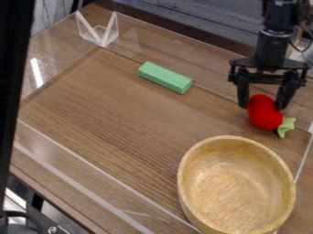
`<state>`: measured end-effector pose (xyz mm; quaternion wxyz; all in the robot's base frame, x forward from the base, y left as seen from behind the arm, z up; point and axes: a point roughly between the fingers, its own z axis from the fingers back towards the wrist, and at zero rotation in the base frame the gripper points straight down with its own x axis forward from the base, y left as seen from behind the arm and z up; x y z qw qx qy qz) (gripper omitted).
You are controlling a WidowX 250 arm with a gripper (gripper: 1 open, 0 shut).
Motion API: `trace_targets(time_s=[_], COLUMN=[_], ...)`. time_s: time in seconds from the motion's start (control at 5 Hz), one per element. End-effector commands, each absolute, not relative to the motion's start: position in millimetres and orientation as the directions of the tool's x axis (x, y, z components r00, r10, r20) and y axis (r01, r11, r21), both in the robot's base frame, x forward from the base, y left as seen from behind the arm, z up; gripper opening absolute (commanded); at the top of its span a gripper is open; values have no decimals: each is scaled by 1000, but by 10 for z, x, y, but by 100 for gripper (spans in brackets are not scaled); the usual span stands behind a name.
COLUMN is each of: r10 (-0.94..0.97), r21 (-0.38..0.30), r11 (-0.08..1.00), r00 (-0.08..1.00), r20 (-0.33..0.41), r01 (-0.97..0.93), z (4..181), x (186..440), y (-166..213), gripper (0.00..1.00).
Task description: Move the red fruit to the left
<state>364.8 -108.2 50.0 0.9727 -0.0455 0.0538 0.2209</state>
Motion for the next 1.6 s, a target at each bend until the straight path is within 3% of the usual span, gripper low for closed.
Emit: trace_targets(time_s=[0.0,0.2,0.6,1.0,1.4], r10=[454,449,414,330,271], r21=[-97,-103,-115,-112,-109], r11=[882,884,900,935,955], r00=[886,889,907,941,960], r20=[-90,-89,-81,-72,-73], r01=[-462,-456,-421,-336,-277], z=[574,539,510,358,400], x=[3698,3701,3700,3683,3665], y=[-1169,-1225,-1327,-1628,-1421], gripper=[100,0,0,0,0])
